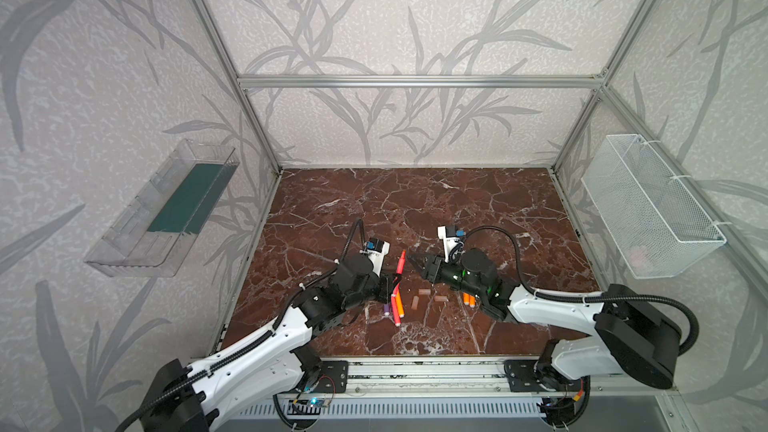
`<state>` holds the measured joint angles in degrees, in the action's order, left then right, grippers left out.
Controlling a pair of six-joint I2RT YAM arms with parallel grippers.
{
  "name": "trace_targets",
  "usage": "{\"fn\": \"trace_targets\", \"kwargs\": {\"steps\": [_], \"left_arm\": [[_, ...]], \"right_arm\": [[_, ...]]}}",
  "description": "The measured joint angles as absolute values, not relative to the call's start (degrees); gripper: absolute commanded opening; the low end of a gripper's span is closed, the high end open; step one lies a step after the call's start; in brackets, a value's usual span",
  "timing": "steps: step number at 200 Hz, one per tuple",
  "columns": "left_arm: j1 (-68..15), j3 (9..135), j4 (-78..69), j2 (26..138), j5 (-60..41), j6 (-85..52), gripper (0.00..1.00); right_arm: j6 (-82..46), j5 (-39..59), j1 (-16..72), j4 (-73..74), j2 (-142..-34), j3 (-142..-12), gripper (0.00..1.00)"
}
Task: Insert the pens into the pen caps
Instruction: 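Grasp and lift the pink highlighter upright with the left gripper while the right gripper approaches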
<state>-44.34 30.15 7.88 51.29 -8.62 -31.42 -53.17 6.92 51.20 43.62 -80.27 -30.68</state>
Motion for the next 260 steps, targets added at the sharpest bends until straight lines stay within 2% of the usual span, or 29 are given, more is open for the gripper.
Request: {"fn": "trace_targets", "kwargs": {"steps": [91,117,157,171,223,238,260], "left_arm": [[-45.8,30.3,4.3,54.6,-8.2,-31.3,0.1],[-46.0,30.6,3.8,56.4,-8.2,-30.9,0.1],[-46.0,30.8,3.8,56.7,-7.9,-30.8,0.13],[-46.0,30.8,3.8,56.7,-7.8,-30.6,0.17],[-46.5,30.4,1.0,57.8,-8.5,-29.3,0.43],[-47.0,29.9,-0.3,58.5,-9.0,-28.9,0.46],[-47.2,29.5,-1.8,59.5,-9.2,-28.5,0.44]], "right_arm": [[-54.7,8.0,52.6,44.0,-85.3,-33.4,0.39],[-54.9,8.0,52.9,44.1,-86.6,-34.2,0.22],[-55.9,7.4,52.8,44.4,-87.6,-34.4,0.05],[-56.2,7.4,52.8,44.9,-87.9,-34.4,0.0],[-57.7,6.0,53.7,48.5,-88.4,-33.7,0.0],[-58.3,5.4,54.2,50.2,-88.4,-33.3,0.0],[-59.0,4.6,54.5,52.1,-88.4,-32.8,0.0]]}}
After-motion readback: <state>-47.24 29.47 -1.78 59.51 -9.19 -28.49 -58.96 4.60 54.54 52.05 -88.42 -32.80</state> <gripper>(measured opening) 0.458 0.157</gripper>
